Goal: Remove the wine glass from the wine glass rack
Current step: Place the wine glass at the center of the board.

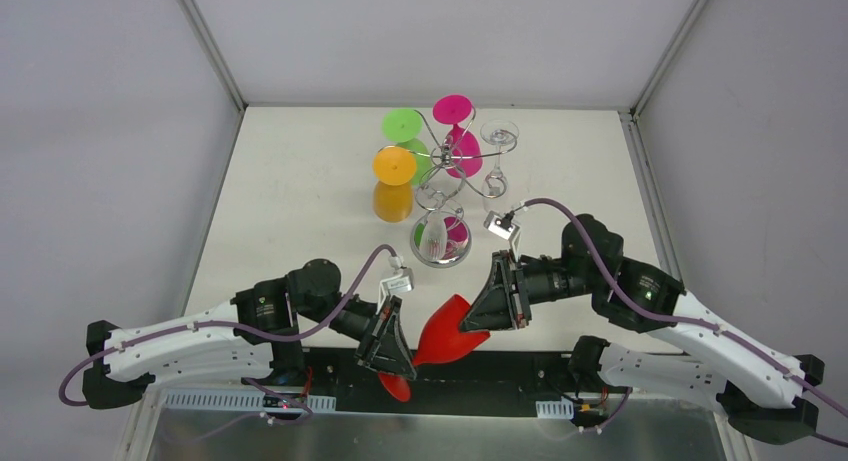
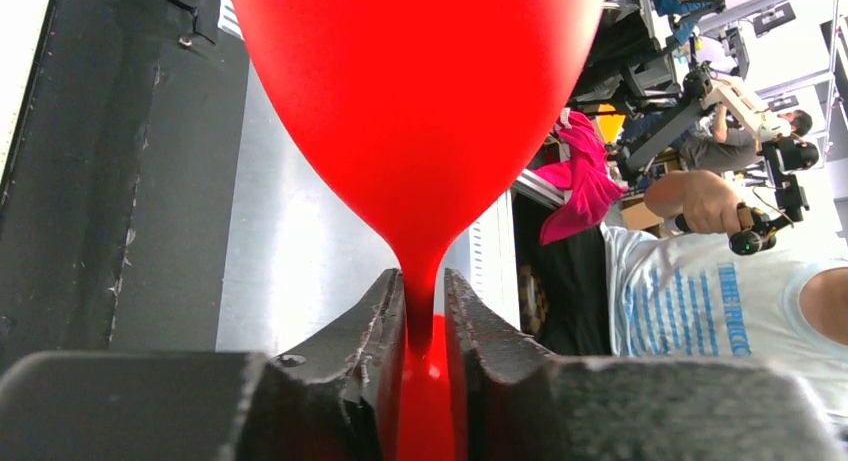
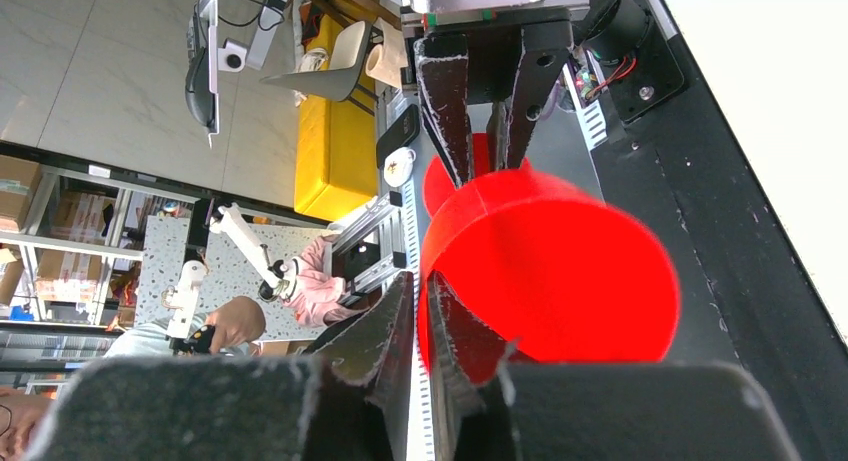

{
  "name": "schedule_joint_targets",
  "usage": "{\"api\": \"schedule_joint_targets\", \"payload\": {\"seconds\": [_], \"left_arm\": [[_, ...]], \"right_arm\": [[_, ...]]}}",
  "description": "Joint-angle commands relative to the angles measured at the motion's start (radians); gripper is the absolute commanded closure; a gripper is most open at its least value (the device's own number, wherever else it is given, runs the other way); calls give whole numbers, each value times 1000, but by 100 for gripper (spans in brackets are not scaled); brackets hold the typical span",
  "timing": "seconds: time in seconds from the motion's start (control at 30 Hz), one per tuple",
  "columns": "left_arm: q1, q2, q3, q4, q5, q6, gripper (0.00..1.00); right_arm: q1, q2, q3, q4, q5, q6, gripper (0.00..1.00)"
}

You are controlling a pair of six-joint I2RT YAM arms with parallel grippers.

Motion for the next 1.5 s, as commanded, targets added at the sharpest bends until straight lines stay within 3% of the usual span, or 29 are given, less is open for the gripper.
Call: {"api": "schedule_joint_targets", "payload": {"seconds": [0.0,0.07,0.13,0.17,0.53,0.77,1.07,1.47], "left_arm": [[-11,-17,-4,60,11,37,76],[-12,-28,-7,60,9,42,68],[-12,-37,-11,61,5,45,62],[-11,-42,-12,61,5,46,61],[-11,-63,-24,58,-13,47,63],[-11,-89,-2,-15,-98,67,58],[-12,-214,67,-254,-460,104,43],[-11,-247,74,-354,-601,95,35]], "right_arm": [[-5,-1,-7,55,-33,10,89],[-6,-1,-10,57,-37,10,89],[-6,-3,-12,57,-36,8,100],[-6,-5,-12,54,-34,7,100],[-5,-9,-49,97,-34,29,100],[-5,-22,-26,-11,24,-19,100],[-4,-24,45,-240,235,-99,100],[-15,72,173,-514,713,-174,100]]}}
